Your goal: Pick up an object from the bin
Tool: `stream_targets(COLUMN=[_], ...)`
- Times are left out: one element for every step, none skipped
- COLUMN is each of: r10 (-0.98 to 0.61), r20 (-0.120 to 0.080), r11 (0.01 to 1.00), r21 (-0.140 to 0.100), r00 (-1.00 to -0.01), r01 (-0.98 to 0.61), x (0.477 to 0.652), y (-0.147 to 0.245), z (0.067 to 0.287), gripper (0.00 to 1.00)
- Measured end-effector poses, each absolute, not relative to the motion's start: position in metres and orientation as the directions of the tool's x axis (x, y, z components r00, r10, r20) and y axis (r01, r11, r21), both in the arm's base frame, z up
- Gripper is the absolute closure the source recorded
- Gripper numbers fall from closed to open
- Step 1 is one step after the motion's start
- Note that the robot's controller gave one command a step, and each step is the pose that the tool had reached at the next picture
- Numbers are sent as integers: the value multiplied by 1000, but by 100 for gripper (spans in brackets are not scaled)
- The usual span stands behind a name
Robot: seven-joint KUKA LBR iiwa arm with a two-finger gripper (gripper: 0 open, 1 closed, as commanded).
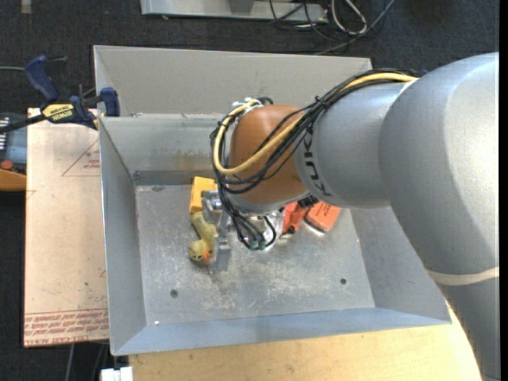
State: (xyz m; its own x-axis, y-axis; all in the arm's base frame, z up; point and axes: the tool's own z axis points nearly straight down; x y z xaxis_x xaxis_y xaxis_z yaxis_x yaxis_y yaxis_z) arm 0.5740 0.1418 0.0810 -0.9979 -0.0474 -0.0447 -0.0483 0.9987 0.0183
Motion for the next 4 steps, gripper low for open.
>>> stream_targets(r10=[270,113,335,335], r20=[-47,-69,-53,-53], r11=[963,993,942,942], r21=[35,37,44,44], r00=[-962,-991,-941,-941], r01=[269,111,333,333], x=[560,567,565,565], y=[146,142,145,145], z=[80,78,76,76], gripper=[0,0,100,100])
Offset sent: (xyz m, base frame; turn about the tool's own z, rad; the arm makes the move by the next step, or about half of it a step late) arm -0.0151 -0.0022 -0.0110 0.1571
